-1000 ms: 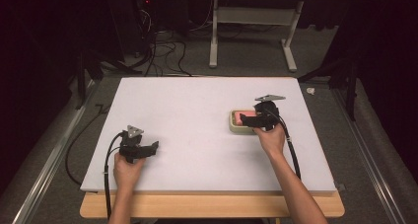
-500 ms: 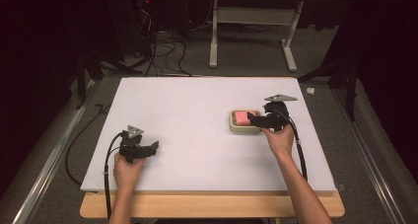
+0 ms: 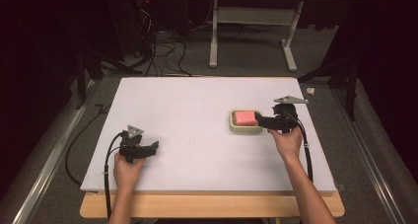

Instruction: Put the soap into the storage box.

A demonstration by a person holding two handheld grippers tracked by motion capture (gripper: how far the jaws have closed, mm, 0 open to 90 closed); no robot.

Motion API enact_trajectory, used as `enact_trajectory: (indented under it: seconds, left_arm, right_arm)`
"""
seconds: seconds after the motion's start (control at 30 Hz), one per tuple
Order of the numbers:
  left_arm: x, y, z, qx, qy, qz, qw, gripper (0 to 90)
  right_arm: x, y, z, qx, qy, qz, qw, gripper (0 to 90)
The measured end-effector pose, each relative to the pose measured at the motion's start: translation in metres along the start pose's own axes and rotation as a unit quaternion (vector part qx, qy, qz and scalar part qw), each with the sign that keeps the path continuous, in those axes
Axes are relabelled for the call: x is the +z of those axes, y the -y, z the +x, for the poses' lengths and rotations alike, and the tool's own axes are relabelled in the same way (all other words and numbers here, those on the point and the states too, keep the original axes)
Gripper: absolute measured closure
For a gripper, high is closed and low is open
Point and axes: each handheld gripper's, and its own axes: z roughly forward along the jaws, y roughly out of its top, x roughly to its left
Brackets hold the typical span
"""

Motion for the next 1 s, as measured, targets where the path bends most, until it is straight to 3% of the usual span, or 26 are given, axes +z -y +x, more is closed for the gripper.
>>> enact_trajectory:
  seconds: [1.0]
  left_arm:
    - [0.000, 0.000, 0.000, 0.000, 0.000, 0.000, 1.0000, 21.4]
  right_arm:
    - [-0.033, 0.020, -0.029, 0.022, 0.019, -0.025, 0.9993, 16.5]
